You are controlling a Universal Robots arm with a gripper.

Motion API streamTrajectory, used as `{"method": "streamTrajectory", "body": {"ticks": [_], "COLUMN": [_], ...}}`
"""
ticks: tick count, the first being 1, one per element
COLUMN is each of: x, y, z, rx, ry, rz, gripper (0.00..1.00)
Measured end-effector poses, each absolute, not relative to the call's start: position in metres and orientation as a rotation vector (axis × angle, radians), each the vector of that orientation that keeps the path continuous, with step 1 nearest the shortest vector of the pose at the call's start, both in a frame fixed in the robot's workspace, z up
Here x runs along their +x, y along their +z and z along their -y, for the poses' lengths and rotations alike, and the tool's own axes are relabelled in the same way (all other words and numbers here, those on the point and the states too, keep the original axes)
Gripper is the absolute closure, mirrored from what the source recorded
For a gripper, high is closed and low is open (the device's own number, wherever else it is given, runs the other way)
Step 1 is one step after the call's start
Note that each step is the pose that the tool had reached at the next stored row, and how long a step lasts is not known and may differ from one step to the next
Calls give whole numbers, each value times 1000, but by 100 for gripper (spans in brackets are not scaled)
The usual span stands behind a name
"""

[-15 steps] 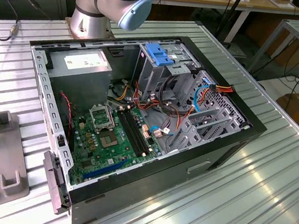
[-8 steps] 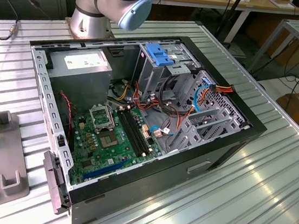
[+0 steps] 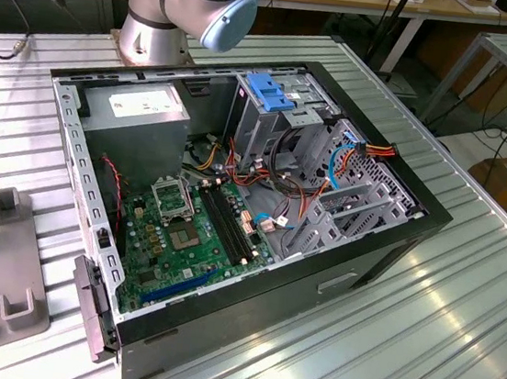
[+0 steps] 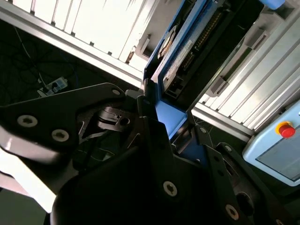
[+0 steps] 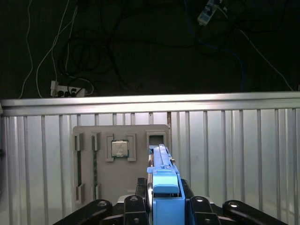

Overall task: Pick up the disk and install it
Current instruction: 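Pick up the disk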

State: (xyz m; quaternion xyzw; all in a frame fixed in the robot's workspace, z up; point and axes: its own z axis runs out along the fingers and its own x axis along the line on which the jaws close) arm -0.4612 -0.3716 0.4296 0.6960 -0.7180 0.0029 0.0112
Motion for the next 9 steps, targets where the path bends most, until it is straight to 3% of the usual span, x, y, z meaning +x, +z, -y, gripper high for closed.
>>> {"method": "streamTrajectory", "body": {"ticks": [9], "x": [-461], "y": [440], "z": [372], "rx": [2171], "ry": [9], "rz": [2240], "gripper": [63]}}
